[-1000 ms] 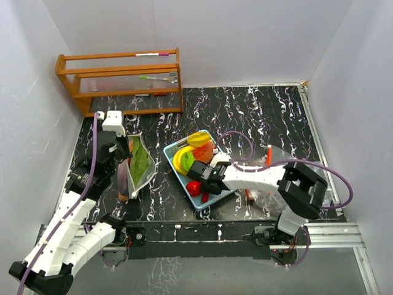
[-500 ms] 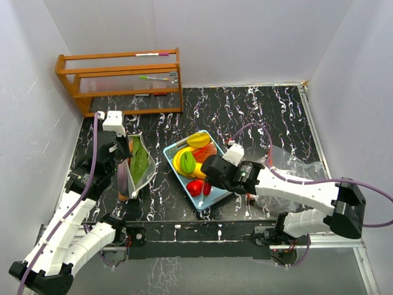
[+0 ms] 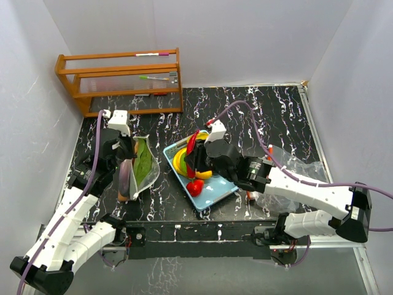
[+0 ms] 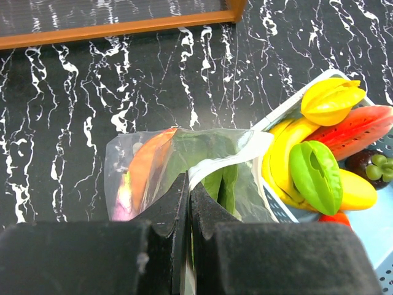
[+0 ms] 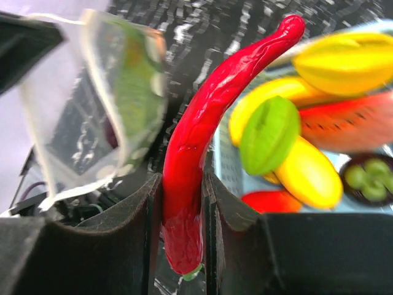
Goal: Place the food in the zip-top bag and seal the zipper
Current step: Pick up the fake vegetable from the bin, then place the fake vegetable in the zipper food storage bag.
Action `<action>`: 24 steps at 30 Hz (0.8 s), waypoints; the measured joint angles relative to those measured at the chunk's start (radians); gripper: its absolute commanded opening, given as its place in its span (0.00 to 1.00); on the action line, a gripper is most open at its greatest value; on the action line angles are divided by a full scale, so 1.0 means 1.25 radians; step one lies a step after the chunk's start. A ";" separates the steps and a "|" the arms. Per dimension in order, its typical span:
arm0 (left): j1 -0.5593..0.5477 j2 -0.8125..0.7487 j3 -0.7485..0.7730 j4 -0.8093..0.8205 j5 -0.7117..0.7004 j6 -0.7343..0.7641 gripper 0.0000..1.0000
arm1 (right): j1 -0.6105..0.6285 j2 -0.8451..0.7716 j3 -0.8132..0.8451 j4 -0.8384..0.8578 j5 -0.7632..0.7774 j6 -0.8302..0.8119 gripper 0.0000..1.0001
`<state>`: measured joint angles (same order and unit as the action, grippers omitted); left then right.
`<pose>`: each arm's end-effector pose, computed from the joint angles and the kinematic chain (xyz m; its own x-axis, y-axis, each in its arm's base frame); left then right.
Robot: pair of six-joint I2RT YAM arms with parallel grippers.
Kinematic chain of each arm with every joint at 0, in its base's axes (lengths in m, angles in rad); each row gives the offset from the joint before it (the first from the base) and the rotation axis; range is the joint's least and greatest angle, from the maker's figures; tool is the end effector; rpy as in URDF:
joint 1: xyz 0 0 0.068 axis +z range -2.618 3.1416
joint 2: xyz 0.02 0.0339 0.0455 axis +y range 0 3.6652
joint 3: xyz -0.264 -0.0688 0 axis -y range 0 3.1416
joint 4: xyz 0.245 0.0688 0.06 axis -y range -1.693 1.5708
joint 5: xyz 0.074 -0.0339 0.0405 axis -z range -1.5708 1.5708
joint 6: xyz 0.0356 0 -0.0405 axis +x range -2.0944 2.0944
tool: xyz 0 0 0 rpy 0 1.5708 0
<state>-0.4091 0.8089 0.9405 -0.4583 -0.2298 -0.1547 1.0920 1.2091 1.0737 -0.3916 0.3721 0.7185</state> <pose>0.1644 -0.0624 0.3613 -0.3201 -0.0247 -0.9471 0.1418 0.9872 -0.0737 0.1359 0.2337 0.3329 -0.6234 0.1301 -0.7710 -0.3609 0.8269 0.4313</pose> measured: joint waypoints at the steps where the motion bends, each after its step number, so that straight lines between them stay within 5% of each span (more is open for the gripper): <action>1: 0.000 0.000 0.000 0.000 0.007 -0.002 0.00 | 0.000 0.005 0.005 0.030 -0.019 -0.026 0.16; 16: 0.000 0.008 0.007 -0.011 0.057 -0.023 0.00 | 0.000 0.214 0.089 0.298 -0.519 -0.109 0.16; 24: 0.000 0.005 0.007 -0.010 0.055 -0.023 0.00 | 0.000 0.247 0.115 0.329 -0.633 -0.049 0.16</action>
<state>-0.4088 0.8150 0.9493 -0.4713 -0.1612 -0.1833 1.0920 1.5177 1.2175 0.0193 -0.4194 0.6579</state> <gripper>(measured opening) 0.008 0.296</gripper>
